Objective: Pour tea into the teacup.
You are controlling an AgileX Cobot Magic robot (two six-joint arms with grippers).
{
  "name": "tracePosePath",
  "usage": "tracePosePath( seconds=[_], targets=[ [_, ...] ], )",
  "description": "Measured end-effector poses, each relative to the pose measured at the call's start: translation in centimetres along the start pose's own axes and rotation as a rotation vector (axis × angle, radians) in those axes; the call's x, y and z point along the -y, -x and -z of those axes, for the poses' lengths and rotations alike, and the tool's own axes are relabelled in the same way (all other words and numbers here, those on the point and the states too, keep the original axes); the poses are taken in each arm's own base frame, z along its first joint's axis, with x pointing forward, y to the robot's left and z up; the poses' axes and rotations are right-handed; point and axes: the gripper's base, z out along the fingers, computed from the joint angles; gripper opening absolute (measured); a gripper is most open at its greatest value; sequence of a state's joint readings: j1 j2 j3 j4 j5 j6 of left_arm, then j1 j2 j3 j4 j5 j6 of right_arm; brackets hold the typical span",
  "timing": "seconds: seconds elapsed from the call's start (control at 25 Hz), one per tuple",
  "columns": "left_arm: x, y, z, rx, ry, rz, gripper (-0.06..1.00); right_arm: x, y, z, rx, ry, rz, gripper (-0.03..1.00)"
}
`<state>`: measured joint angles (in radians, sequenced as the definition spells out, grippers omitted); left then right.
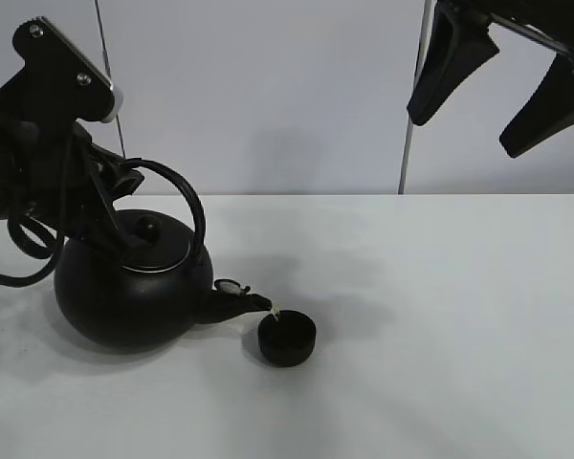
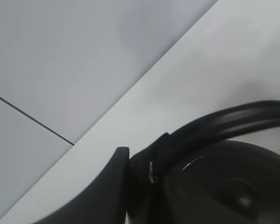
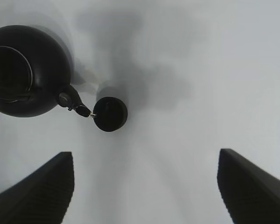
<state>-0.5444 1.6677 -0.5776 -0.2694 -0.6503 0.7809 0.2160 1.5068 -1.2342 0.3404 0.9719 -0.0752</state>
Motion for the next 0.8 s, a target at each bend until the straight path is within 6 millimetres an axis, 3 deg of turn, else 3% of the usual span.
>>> tracePosePath(
  seconds=[0.8],
  targets=[
    [0.07,-0.07,0.0,-0.008,-0.008,-0.01,0.11,0.01,-0.03,-0.03,-0.001,0.0,0.0,0.58]
  ],
)
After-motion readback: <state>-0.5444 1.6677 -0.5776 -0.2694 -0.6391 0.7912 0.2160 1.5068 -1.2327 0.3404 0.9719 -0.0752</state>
